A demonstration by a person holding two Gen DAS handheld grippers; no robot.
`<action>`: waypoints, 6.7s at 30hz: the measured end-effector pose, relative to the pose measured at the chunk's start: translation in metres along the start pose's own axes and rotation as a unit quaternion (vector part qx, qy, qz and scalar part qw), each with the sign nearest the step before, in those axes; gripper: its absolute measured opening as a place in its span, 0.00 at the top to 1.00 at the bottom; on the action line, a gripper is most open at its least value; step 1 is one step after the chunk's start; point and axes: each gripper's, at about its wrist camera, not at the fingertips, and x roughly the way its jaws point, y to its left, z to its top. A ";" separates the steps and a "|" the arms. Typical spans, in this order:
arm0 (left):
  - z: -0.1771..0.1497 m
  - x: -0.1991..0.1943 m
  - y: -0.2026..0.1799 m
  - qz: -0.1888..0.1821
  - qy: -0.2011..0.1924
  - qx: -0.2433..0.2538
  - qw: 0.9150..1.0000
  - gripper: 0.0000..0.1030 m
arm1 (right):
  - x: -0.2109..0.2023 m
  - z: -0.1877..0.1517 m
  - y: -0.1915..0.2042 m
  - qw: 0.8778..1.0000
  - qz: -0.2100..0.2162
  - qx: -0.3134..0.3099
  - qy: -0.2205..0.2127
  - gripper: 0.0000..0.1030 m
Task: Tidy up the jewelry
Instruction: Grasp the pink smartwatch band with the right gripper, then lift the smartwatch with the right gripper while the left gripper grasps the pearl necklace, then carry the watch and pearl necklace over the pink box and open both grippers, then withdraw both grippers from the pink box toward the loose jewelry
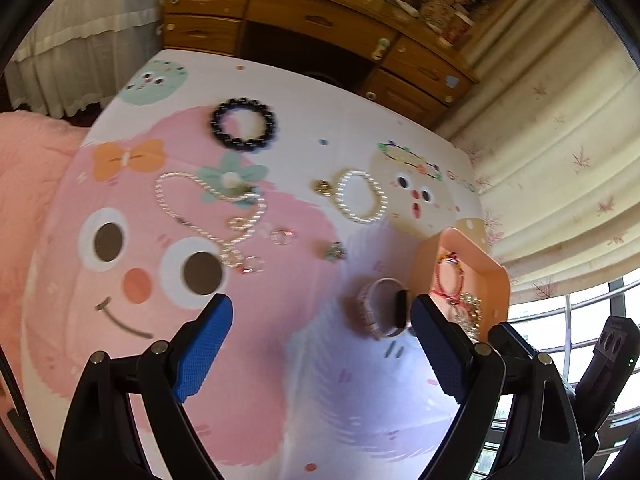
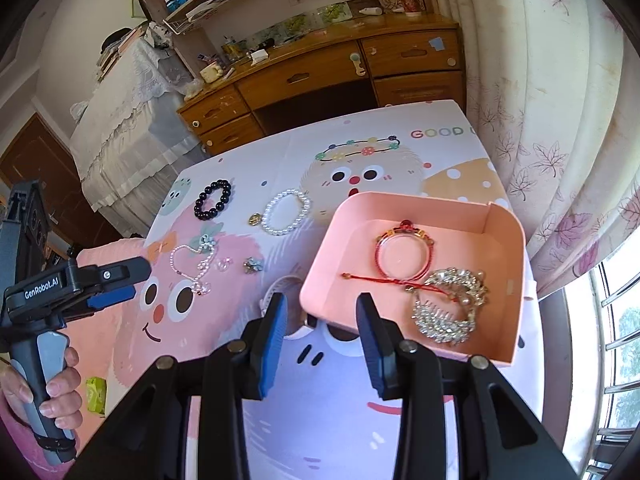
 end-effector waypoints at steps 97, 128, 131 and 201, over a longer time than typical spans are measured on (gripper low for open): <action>0.050 -0.030 0.081 -0.110 -0.051 0.023 0.992 0.97 | 0.021 -0.036 0.087 0.996 -0.023 0.077 -0.049 0.90; 0.094 -0.163 -0.139 -0.252 -0.152 0.163 0.942 0.97 | -0.139 0.037 0.027 0.972 -0.081 0.080 -0.205 0.90; 0.087 -0.150 -0.159 -0.254 -0.142 0.157 0.944 0.97 | -0.137 0.042 0.008 0.975 -0.084 0.074 -0.191 0.90; 0.096 0.047 0.061 0.099 0.075 0.126 0.984 0.17 | 0.082 0.001 0.092 0.995 -0.044 0.072 0.049 0.67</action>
